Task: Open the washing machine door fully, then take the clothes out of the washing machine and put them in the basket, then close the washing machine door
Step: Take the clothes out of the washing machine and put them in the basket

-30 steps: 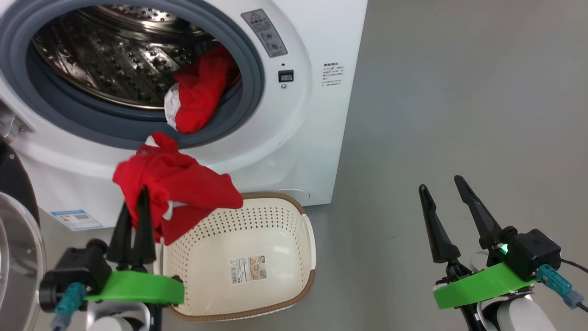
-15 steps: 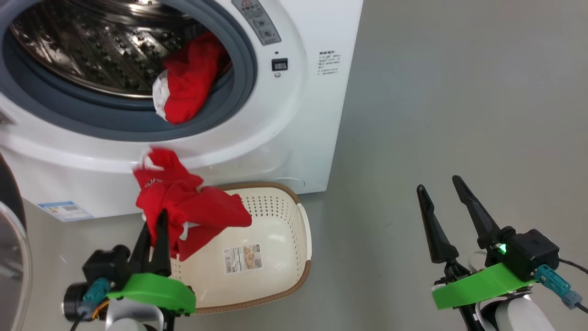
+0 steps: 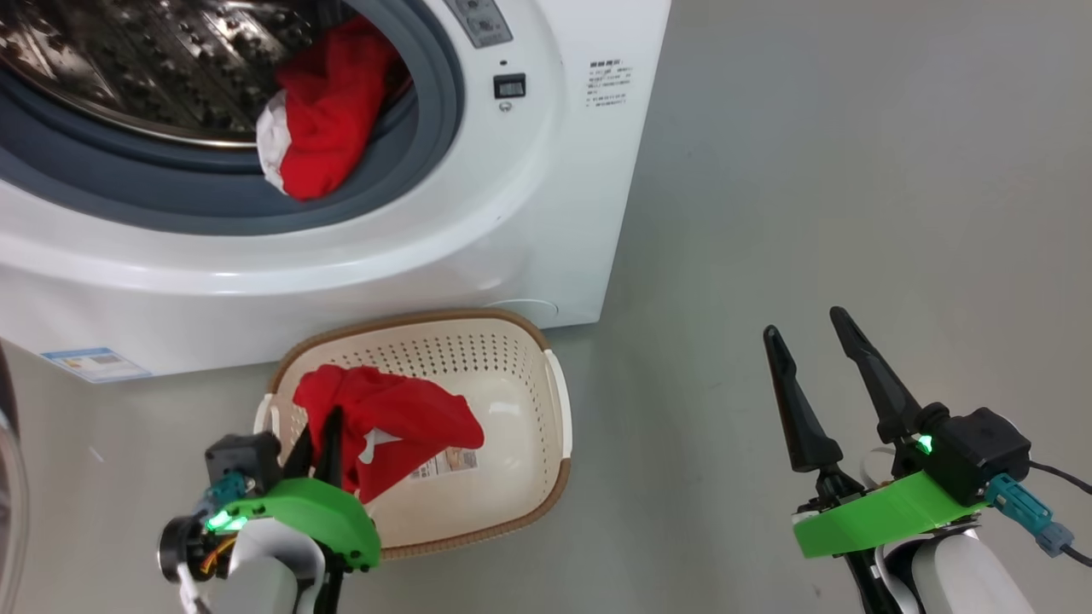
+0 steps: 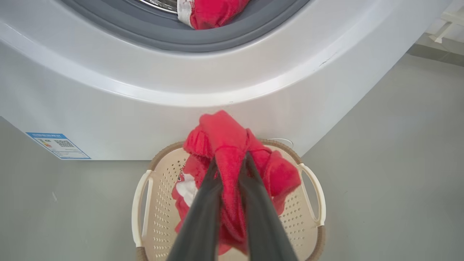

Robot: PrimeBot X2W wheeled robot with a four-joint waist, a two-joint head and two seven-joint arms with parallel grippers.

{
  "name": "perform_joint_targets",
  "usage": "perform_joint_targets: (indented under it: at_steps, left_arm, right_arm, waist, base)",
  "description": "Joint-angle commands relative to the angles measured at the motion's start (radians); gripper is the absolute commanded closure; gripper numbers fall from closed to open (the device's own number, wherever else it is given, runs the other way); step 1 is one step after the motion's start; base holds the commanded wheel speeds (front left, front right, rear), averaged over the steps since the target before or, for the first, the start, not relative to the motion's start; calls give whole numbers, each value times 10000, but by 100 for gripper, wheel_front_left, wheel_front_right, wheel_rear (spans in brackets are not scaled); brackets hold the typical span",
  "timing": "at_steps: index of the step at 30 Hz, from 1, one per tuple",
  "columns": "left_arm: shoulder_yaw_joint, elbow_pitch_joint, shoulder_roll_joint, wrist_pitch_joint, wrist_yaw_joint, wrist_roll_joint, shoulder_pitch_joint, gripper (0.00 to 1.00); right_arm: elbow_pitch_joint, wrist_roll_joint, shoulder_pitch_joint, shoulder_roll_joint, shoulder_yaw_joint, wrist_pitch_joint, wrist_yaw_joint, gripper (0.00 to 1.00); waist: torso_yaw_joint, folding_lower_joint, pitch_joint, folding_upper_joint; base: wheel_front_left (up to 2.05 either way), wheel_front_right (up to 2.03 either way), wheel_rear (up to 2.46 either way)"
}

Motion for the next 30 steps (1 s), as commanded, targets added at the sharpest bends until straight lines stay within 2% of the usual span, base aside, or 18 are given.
perform_joint_targets:
  at_steps: [1,9,18,30]
  left_arm:
    - [222,288,171,-57,-100,-93,-484,100]
    - [155,2348,183,490,-387,-312,-1776,100]
    - [256,3835,363,991,-684,-624,-2795,100]
    - [77,4716,436,2003,-847,-761,-3583,100]
  right_arm:
    - [-195,-19,-277,-20,262,-63,48,0]
    - [-222,26,-522,-20,269,-63,48,0]
    - [-440,134,-904,-20,367,-63,48,0]
    - [-518,204,-1252,-20,485,-63,48,0]
  waist:
    - [-83,0,204,0]
    - [-301,0,943,0]
    - [-540,0,1874,0]
    - [-735,0,2621,0]
  base:
    - [0,0,0]
    - [0,0,0]
    - [0,0,0]
    - [0,0,0]
